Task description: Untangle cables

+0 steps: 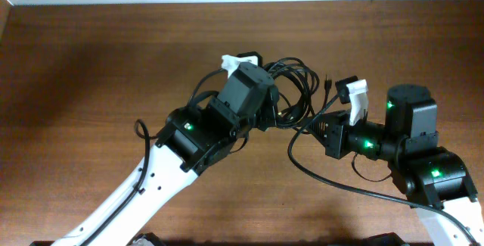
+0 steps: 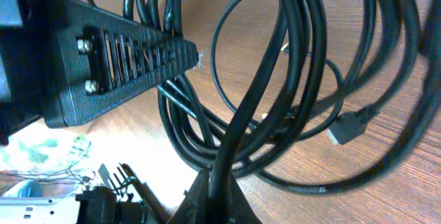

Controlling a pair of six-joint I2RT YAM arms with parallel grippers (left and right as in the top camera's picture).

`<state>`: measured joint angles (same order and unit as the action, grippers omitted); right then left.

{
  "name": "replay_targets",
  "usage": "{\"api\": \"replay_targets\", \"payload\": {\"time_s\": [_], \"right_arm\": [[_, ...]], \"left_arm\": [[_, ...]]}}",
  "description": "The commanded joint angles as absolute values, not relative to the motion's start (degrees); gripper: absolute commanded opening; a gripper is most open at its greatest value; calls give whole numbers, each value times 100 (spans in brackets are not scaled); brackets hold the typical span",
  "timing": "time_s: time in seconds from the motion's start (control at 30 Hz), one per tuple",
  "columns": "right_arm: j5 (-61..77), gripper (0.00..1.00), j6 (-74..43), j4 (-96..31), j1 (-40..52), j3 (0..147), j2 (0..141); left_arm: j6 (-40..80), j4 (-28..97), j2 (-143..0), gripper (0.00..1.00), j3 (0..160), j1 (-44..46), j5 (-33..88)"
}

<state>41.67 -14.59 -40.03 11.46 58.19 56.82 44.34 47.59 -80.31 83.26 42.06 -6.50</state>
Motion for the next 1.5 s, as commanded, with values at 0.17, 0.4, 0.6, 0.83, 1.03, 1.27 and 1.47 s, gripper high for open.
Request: {"api": "replay_targets", "payload": {"time_s": [0.17, 0.4, 0.6, 0.83, 1.03, 1.27, 1.47], "right_arm": [[4329, 4, -1411, -4025, 1162, 5896, 5531], [4209, 4, -1785, -3872, 1160, 5896, 5531], [3642, 4, -2755, -3850, 1160, 5896, 5531], [3356, 4, -3249, -3828, 1162, 5894, 5533], [3356, 31, -3238, -3846, 1162, 5894, 5548], [3354, 61, -3175, -3841, 1162, 5894, 5548], [3352, 62, -3024, -3830, 1160, 5894, 5548]], "left_arm": [[8051, 5201, -8025, 0, 8372, 3629, -1188], [9172, 5800, -8025, 0, 8372, 3433, -1186], [9821, 6034, -8025, 0, 8372, 3428, -1184], [9830, 6034, -8025, 0, 8372, 3428, -1181], [9730, 6095, -8025, 0, 8372, 3428, -1184], [8307, 6088, -8025, 0, 8374, 3428, -1400], [6414, 5894, -8025, 0, 8374, 3435, -1398]]}}
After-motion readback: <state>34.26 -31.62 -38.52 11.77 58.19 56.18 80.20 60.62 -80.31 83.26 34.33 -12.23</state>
